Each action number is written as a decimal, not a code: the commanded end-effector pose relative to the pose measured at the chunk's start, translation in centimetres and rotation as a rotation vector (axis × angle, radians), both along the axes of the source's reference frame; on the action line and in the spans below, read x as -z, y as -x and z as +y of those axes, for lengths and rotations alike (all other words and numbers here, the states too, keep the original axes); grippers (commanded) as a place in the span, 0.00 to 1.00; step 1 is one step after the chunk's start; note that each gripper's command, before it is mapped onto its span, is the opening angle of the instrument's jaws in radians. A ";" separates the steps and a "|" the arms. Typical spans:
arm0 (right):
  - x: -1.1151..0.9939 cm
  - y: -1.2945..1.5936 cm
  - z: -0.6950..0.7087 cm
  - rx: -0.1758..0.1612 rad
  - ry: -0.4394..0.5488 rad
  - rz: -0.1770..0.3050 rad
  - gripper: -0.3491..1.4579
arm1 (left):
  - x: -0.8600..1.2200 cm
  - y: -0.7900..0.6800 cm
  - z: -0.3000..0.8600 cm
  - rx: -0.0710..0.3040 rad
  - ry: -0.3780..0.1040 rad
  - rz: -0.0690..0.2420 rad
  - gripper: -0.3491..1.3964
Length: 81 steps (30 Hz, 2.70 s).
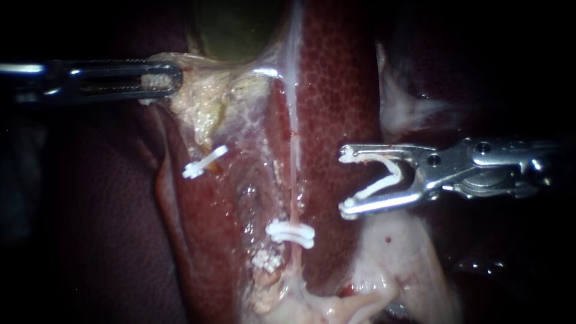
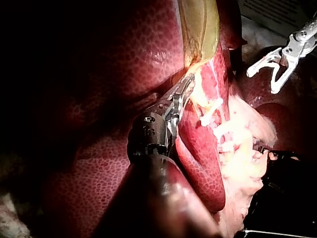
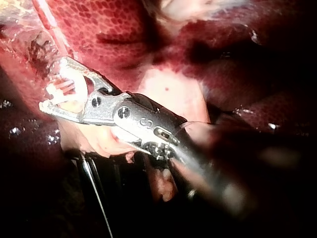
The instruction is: Clipping third clip right tube
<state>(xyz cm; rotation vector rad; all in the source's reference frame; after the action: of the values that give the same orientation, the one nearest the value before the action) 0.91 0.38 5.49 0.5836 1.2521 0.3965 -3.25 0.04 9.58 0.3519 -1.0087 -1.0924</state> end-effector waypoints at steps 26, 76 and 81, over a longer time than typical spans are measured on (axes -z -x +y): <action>-1.38 -0.40 -0.43 0.011 -0.083 -0.082 0.52 | -0.05 0.02 -0.05 0.003 0.003 0.003 0.00; -1.68 -0.88 -0.44 0.043 -0.371 -0.024 0.35 | -0.04 0.08 -0.10 0.010 0.007 0.010 0.00; -1.71 -0.85 -0.41 0.035 -0.398 -0.032 0.30 | -0.04 0.08 -0.10 0.010 0.007 0.010 0.00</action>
<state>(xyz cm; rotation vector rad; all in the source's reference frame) 1.75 -0.03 7.20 0.9377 1.1328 0.6381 -3.33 -0.05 9.62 0.3360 -1.0064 -1.0991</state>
